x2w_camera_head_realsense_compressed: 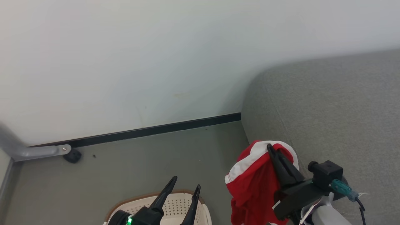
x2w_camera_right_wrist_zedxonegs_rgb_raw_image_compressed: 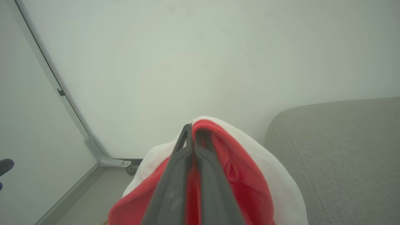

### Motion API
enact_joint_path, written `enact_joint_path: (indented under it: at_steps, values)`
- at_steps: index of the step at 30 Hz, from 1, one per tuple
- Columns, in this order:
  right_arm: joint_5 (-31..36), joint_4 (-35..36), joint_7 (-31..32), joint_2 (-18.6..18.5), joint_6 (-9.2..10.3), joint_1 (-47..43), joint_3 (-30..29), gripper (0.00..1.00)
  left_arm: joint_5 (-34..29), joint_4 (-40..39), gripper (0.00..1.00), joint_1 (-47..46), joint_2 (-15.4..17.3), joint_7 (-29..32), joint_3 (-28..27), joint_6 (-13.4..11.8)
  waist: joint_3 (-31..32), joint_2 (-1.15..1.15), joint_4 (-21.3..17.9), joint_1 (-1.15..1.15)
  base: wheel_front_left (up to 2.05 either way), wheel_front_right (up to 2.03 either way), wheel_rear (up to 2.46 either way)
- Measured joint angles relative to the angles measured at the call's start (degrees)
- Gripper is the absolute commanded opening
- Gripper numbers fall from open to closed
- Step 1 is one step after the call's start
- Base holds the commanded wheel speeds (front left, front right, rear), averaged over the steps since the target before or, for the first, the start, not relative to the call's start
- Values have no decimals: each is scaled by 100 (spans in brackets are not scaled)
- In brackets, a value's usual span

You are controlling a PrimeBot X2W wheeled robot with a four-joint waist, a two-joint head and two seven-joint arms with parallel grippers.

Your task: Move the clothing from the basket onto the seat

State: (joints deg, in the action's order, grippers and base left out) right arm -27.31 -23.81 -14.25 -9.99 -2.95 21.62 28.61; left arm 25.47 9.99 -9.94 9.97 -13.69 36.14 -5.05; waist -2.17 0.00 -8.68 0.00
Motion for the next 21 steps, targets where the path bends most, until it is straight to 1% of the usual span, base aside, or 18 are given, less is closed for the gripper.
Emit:
enact_joint_path:
  at_steps: [11,13,21]
  values:
    - [0,443,-1,-181,198,-143,-470,0,-107,-219,100,-18,51,159,54,-49,-298,0,-785,0,0,0,0]
    - [-1,514,-2,-207,208,-142,-578,0,-145,-258,100,-29,60,205,63,-51,-380,0,-917,0,0,0,0]
    - [-100,634,-2,-374,303,-104,-1085,0,-201,-300,100,-238,65,354,77,-56,-764,0,-1336,1,0,0,0]
